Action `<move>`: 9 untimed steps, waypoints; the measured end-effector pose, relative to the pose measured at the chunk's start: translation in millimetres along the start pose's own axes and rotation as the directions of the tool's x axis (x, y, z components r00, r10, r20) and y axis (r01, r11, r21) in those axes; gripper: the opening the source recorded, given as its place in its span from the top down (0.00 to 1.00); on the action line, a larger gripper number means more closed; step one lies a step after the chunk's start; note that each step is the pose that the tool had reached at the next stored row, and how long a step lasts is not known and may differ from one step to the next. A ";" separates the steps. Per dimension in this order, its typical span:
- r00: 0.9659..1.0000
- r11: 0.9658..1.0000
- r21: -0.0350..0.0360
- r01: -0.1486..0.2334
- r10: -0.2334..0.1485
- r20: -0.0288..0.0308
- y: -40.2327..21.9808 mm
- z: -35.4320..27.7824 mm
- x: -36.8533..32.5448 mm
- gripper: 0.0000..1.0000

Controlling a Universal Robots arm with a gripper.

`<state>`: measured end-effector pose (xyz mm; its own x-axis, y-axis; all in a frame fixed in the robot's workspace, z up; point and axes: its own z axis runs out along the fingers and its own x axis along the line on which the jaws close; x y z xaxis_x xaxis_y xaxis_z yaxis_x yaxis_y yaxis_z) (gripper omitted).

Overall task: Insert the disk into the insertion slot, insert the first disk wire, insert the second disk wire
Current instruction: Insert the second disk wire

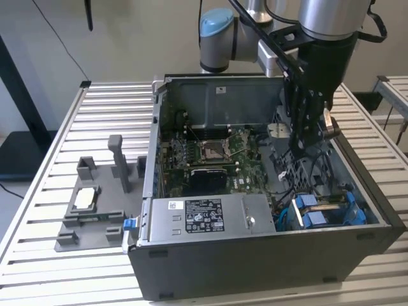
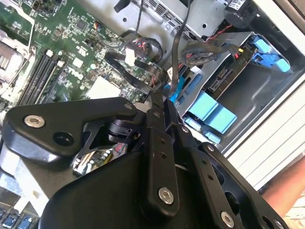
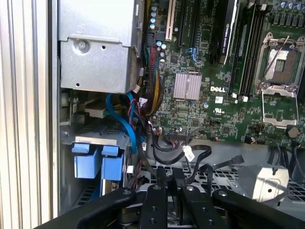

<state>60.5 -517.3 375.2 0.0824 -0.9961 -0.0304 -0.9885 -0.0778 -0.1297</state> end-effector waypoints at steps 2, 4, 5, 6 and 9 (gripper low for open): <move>1.000 1.000 0.000 0.000 0.000 0.000 0.7 -0.1 -0.1 0.75; 1.000 1.000 0.000 0.000 0.000 0.000 2.0 -0.3 -0.2 0.68; 1.000 1.000 0.000 0.000 0.000 0.000 2.9 -0.4 -0.2 0.68; 1.000 1.000 0.001 0.000 0.000 0.000 3.5 -0.4 -0.3 0.68; 1.000 1.000 0.002 0.000 0.000 0.000 4.3 -0.4 -0.5 0.68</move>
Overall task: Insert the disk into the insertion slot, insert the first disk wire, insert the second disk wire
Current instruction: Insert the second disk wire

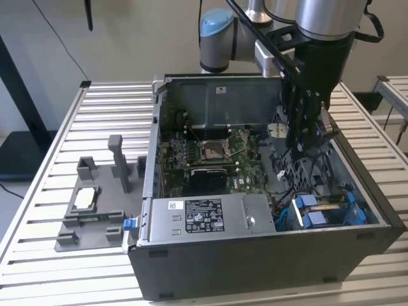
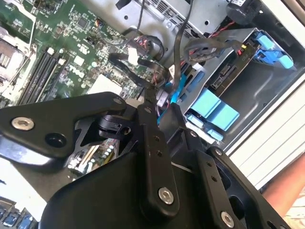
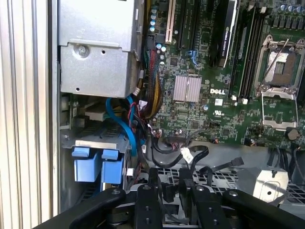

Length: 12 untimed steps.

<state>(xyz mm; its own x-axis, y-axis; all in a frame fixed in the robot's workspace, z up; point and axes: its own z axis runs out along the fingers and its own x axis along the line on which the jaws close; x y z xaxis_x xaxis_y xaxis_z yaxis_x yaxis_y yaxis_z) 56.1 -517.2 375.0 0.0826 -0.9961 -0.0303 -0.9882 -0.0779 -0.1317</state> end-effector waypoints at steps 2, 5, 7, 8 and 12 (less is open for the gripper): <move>1.000 1.000 0.002 0.000 0.000 0.000 0.0 0.0 -0.1 0.68; 1.000 1.000 0.007 0.000 0.000 -0.001 0.1 0.1 -0.2 0.71; 1.000 1.000 0.011 0.000 0.000 -0.001 0.1 0.2 -0.2 0.77; 1.000 1.000 0.013 0.000 0.000 -0.001 0.1 0.3 -0.2 0.83; 1.000 1.000 0.020 0.001 -0.001 -0.002 0.1 0.8 -0.2 0.84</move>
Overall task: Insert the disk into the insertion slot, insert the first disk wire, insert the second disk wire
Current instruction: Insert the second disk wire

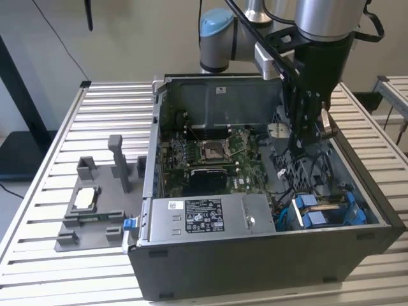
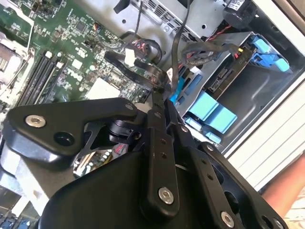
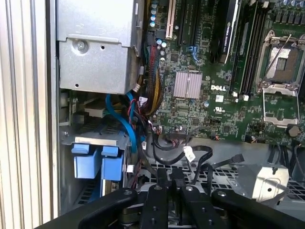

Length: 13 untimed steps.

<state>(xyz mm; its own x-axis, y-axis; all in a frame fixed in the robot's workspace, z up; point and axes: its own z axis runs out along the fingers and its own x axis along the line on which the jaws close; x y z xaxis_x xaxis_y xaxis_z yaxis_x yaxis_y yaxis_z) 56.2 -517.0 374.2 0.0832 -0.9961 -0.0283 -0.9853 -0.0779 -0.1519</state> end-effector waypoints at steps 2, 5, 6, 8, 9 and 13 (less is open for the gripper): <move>1.000 1.000 0.000 0.000 0.000 0.000 0.0 0.1 0.0 0.84; 1.000 1.000 0.000 0.000 0.000 0.000 0.1 0.4 0.0 0.84; 1.000 1.000 0.000 0.000 0.000 0.000 0.0 0.6 0.0 0.84; 1.000 1.000 -0.001 0.000 0.000 0.000 -0.2 0.9 0.1 0.84; 1.000 1.000 -0.002 0.000 0.000 0.000 -0.3 1.0 0.1 0.84; 1.000 1.000 -0.003 0.000 0.000 0.000 -0.7 1.7 0.2 0.84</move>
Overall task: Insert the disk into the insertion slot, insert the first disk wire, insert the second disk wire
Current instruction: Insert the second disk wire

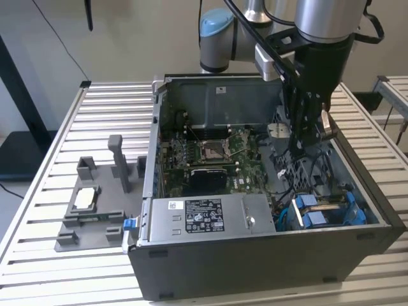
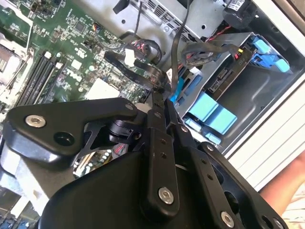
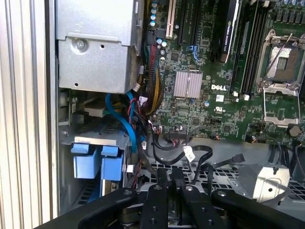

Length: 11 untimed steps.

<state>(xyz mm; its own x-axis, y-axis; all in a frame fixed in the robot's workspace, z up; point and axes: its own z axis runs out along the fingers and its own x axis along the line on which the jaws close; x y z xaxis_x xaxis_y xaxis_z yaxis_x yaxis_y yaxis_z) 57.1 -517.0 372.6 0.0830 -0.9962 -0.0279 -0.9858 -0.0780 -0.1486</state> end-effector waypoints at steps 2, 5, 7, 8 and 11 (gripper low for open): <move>1.000 1.000 -0.001 0.000 0.000 0.000 -0.3 0.3 0.0 0.84; 1.000 1.000 -0.004 0.000 0.000 0.000 -1.3 1.0 0.1 0.84; 1.000 1.000 -0.012 0.000 0.000 0.001 -3.1 2.2 0.3 0.84; 1.000 1.000 -0.019 -0.001 0.001 0.001 -4.7 2.8 0.6 0.84; 1.000 0.999 -0.043 -0.002 0.002 0.003 -10.4 5.1 1.4 0.84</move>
<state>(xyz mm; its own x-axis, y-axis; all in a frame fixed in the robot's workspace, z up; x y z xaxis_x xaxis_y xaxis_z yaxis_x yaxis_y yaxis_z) 68.2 -517.5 369.1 0.0818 -0.9961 -0.0315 -0.9913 -0.0781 -0.1060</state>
